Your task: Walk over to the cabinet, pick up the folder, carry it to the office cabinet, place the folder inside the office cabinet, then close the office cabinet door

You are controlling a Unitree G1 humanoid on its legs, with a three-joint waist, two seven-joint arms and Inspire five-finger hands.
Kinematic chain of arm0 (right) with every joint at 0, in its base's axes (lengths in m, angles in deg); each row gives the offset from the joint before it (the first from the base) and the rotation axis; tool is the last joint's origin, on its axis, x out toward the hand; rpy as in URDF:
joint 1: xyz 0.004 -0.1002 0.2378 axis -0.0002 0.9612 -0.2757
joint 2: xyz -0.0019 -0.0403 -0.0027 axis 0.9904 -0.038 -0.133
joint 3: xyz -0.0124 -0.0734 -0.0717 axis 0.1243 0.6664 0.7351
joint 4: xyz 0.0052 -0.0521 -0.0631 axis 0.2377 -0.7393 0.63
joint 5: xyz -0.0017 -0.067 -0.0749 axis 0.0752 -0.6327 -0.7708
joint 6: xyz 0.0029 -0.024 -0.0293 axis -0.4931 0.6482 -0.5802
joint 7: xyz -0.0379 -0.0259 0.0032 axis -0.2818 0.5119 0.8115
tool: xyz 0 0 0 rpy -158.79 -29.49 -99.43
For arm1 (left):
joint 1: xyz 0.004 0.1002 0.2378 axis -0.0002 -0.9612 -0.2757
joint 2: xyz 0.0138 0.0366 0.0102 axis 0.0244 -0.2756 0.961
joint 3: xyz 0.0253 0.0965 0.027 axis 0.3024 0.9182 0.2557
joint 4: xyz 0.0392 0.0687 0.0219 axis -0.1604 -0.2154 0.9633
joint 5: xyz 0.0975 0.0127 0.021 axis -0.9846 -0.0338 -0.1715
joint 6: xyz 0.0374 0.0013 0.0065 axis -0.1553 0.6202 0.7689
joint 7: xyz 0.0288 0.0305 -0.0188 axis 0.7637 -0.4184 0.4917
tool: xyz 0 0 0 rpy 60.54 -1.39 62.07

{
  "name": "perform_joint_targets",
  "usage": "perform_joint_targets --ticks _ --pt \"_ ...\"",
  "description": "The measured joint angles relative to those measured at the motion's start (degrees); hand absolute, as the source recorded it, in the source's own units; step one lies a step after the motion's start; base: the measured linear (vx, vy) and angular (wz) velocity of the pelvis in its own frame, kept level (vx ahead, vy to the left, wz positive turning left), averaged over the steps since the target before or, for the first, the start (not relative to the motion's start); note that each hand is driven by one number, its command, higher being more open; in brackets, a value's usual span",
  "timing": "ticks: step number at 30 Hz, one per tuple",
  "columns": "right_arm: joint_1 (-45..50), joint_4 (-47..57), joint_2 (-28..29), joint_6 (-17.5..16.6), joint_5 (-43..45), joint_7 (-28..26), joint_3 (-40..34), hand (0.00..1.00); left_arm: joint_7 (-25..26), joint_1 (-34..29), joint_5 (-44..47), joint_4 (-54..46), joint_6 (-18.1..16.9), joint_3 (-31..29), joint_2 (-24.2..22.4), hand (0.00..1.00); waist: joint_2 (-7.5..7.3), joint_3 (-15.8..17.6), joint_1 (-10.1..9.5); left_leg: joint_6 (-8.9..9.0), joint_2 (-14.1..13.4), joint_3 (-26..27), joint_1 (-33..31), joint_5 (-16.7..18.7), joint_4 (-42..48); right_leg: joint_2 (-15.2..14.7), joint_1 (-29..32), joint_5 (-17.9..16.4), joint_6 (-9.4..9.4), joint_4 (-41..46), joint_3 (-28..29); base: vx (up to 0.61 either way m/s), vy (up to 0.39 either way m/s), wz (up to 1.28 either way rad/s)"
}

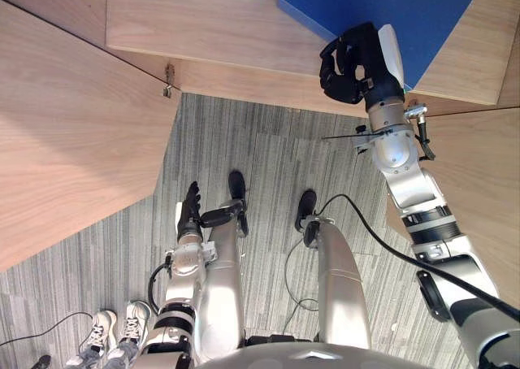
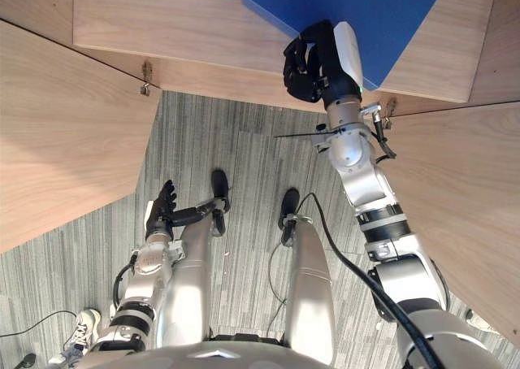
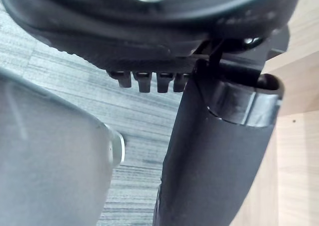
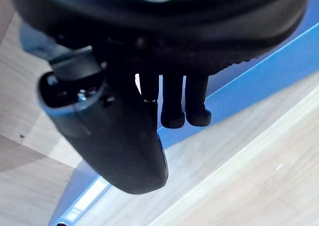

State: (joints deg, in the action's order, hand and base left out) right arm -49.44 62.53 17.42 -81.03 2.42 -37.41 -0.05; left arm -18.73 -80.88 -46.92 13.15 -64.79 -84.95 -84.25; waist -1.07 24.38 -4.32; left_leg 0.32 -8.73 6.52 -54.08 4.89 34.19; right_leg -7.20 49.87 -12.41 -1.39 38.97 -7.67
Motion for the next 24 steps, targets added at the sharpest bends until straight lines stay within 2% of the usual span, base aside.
perform_joint_targets --ticks 9,16,21,24 --pt "-6.23 -7.00 -1.00 1.20 -0.35 1.04 -0.01 0.00 0.58 0.07 0.10 0.01 -0.03 -0.02 0.08 1.00 0.15 0.10 -0.05 -0.06 0.55 -0.50 -0.92 0.02 0.20 -0.64 0.32 -0.02 -0.01 0.04 -0.69 0.02 0.010 0.04" --pt "-7.80 -8.26 -2.74 2.57 -5.73 3.29 -0.18 0.00 1.49 0.13 0.26 0.15 0.02 0.00 0.47 1.00 0.16 0.10 -0.16 -0.11 0.64 -0.58 -2.34 0.02 0.74 -0.83 1.52 -0.02 -0.01 0.36 -0.89 0.00 0.000 0.00" --pt "-8.61 -11.65 -2.71 5.74 -7.94 4.90 -0.98 0.00 2.39 0.36 0.59 0.04 0.02 0.02 0.42 1.00 0.16 0.10 -0.18 -0.11 0.65 -0.57 -2.93 0.02 0.80 -0.89 2.09 -0.02 -0.01 0.41 -0.98 0.00 0.000 0.00" --pt "-8.96 -11.72 -2.50 6.23 -7.95 5.20 -2.10 0.00 2.89 0.50 0.61 0.04 0.04 0.01 -0.02 1.00 0.22 0.13 -0.16 -0.11 0.65 -0.57 -3.11 0.01 0.86 -0.91 2.24 -0.01 -0.01 0.40 -1.01 0.00 0.000 0.00"
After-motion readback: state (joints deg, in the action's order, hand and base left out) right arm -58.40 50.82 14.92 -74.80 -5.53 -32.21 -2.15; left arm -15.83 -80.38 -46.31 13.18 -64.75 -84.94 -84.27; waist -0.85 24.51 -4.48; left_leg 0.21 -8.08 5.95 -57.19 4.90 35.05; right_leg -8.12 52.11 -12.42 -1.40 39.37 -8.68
